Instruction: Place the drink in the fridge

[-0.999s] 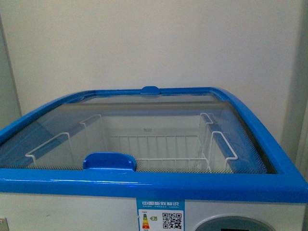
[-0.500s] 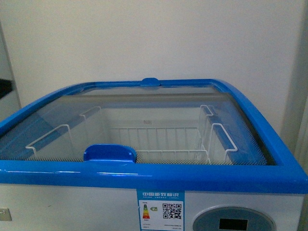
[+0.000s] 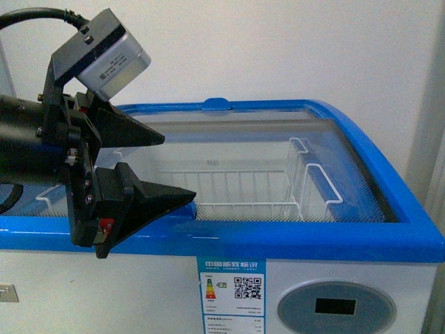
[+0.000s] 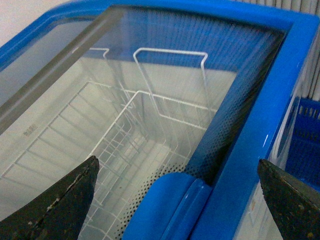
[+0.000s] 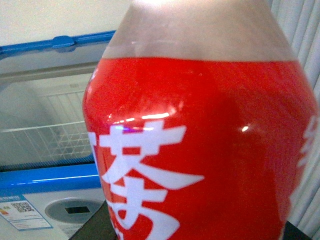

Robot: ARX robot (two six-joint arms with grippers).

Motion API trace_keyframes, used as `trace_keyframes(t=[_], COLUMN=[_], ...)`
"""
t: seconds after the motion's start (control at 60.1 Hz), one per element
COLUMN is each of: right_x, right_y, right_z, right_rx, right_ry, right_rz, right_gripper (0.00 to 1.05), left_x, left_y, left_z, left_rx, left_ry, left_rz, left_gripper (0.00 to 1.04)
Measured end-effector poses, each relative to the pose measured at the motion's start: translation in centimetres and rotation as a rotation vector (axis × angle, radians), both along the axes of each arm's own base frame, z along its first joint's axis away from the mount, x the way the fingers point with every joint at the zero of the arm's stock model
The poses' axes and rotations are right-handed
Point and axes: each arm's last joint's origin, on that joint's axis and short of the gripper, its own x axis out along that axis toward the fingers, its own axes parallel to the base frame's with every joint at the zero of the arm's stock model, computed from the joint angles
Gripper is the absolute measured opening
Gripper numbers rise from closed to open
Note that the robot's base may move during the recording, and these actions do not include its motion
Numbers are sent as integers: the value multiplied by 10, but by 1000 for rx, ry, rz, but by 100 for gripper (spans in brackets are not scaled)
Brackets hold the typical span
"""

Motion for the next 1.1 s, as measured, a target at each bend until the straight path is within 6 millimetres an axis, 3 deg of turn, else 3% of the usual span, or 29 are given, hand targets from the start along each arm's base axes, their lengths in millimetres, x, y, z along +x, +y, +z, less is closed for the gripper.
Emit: trace_keyframes(t=[0.366, 0.683, 0.799, 1.099], right_x=[0, 0, 0, 0], right_y=[0, 0, 0, 0], right_z=[0, 0, 0, 0], right_rx=[0, 0, 0, 0], right_ry=[0, 0, 0, 0], right_rz=[-1, -1, -1, -1], right_gripper=[36, 36, 36, 36], left_x=[34, 73, 93, 165], left_y=[17, 19, 16, 2], left_z=[-11, -12, -7, 13], left_rx=[161, 159, 156, 148], left_ry=[-21, -45, -75, -205], left_rz=[-2, -40, -35, 50], left_gripper=[97, 97, 97, 97])
